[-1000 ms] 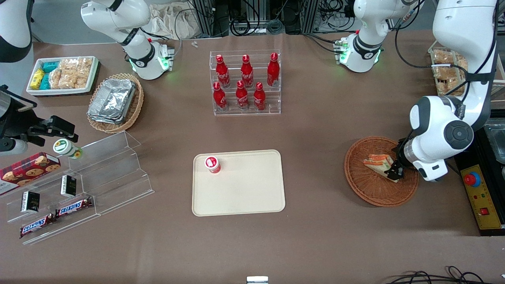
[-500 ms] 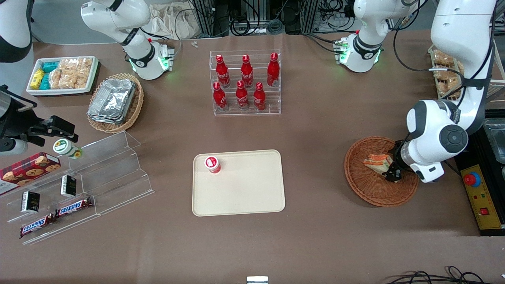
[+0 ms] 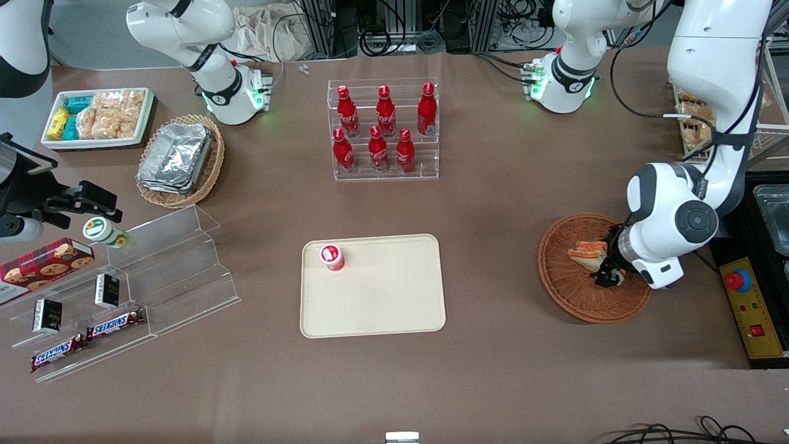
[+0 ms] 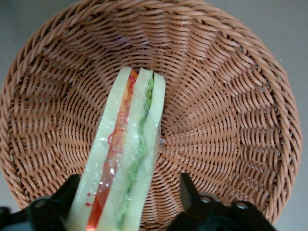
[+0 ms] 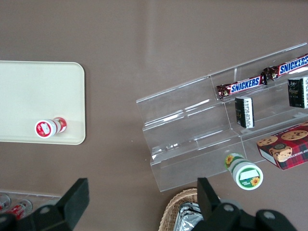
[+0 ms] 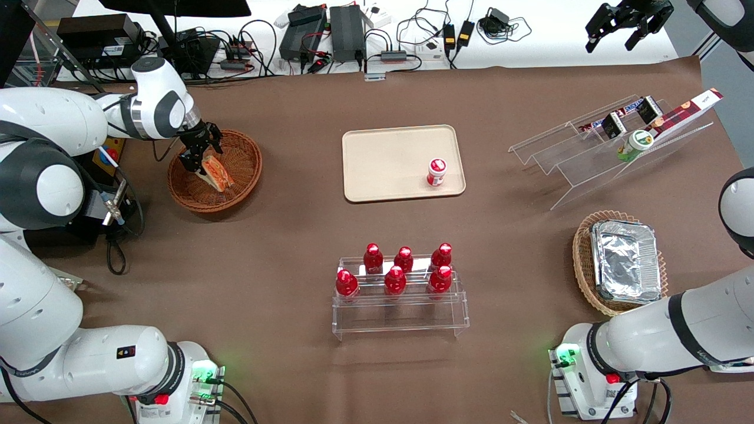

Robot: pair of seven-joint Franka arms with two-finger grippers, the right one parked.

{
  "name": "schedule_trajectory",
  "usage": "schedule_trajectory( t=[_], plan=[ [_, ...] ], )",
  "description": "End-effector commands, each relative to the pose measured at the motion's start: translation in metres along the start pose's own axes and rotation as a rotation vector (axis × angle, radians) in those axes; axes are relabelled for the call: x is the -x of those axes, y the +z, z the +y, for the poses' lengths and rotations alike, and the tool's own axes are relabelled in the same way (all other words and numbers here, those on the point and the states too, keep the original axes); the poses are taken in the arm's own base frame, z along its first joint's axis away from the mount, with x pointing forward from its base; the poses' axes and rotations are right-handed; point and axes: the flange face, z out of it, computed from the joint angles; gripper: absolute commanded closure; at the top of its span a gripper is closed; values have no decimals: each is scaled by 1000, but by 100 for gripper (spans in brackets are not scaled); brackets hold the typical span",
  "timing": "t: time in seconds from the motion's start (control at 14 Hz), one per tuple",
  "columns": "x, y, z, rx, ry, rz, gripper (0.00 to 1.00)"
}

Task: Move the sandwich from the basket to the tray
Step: 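Lower the left gripper and close it on the wrapped sandwich, then lift the sandwich and carry it over the cream tray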

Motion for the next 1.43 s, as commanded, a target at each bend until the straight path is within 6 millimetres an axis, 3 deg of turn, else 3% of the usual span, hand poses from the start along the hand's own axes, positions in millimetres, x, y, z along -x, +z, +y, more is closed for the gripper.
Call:
schedule_trajectory(
  t=[0.0,0.21,0.43,0.57,0.86,1.0,1.14,1.36],
  plan=[
    [2,-8,4,41,-52,14,97],
    [1,-20,11,61,-87,19,100],
    [1,-58,17,76,-82,33,100],
    [12,-97,32,45,-61,24,100],
    [52,-203,59,-7,24,-2,100],
    [97,-227,69,10,143,-15,100],
    [158,-240,77,37,384,1,100],
    [253,-230,85,42,613,16,100]
  ],
)
